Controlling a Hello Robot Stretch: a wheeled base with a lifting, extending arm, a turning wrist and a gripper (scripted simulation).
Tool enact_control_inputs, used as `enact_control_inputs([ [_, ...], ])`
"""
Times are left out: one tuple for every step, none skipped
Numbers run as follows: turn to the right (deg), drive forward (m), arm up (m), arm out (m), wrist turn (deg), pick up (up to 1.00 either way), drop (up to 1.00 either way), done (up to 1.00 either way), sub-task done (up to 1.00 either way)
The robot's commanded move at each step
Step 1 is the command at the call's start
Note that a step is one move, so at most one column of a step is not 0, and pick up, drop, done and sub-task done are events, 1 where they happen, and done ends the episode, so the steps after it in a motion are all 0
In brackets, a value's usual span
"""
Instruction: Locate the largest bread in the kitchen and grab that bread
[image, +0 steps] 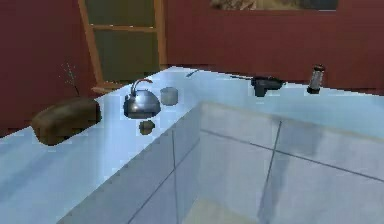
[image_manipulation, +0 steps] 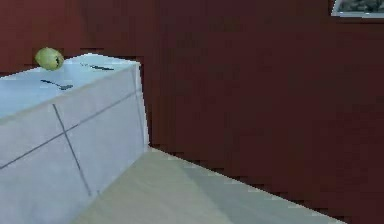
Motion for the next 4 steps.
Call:
enact_control_inputs([
  [-45.0,0.00,0.00,0.00,0.0,0.00,0.00,0.00,0.00],
  [-45.0,0.00,0.00,0.00,0.0,0.00,0.00,0.00,0.00],
  [-30.0,0.00,0.00,0.00,0.0,0.00,0.00,0.00,0.00],
  [18.0,0.00,0.00,0.00,0.0,0.00,0.00,0.00,0.00],
])
